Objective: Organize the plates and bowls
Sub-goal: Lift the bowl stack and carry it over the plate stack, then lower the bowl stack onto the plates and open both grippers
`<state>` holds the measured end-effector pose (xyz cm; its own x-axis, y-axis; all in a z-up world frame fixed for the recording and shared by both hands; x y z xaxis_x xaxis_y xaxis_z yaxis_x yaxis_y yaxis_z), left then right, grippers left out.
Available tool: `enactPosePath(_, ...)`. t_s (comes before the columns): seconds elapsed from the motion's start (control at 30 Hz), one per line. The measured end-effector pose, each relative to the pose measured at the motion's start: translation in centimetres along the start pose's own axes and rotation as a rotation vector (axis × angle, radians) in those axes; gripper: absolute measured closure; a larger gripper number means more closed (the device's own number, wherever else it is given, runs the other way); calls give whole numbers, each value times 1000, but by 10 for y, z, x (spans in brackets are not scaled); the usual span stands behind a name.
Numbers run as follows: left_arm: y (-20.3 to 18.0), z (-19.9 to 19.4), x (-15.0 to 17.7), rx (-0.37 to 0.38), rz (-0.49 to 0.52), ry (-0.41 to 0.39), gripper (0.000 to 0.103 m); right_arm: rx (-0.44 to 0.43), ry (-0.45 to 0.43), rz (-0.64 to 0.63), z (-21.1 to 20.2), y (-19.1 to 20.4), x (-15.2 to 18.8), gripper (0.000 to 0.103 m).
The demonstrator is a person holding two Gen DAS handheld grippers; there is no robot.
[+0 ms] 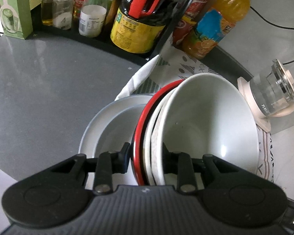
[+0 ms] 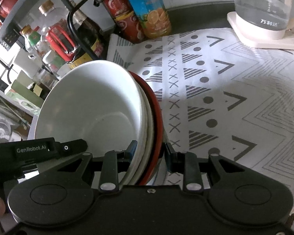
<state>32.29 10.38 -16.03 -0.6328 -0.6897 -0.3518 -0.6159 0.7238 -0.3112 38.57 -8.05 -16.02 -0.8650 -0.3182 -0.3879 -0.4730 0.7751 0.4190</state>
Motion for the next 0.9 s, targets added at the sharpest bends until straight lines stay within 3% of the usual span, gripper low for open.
enactPosePath(0.3,16,0,2,-37,1,59,74,12,76,5,11,13,6,74)
enactPosePath(0.57,18,2,1,-12,23,84,72,33,58,-15,10,18,10,67)
enactPosePath(0.67,18,1,1,-10,71,70,60,32,38,-3,9,18,11,66)
enactPosePath(0.73,19,-1,0,2,86,60,51,28,11,8,6,18,11,58)
enactPosePath(0.8,20,-3,-1,5,96,49,38,40,-21,17,-1,18,11,39)
enactPosePath(0.9,24,-10,-4,-9,97,23,28,58,-84,18,-15,18,9,25)
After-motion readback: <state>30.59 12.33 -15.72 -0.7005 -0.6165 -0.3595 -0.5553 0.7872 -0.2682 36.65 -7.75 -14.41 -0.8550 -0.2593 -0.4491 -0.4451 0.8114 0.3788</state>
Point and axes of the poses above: each gripper's, at about its wrist camera, not at the fingertips, and z roughly the way its jaws point, y to its left, x to its underside, the point moved 5 cm from there along z, roughly the way its jaws point, and after that the axes turned 2 degrees about -x, right-handed, at the moved point
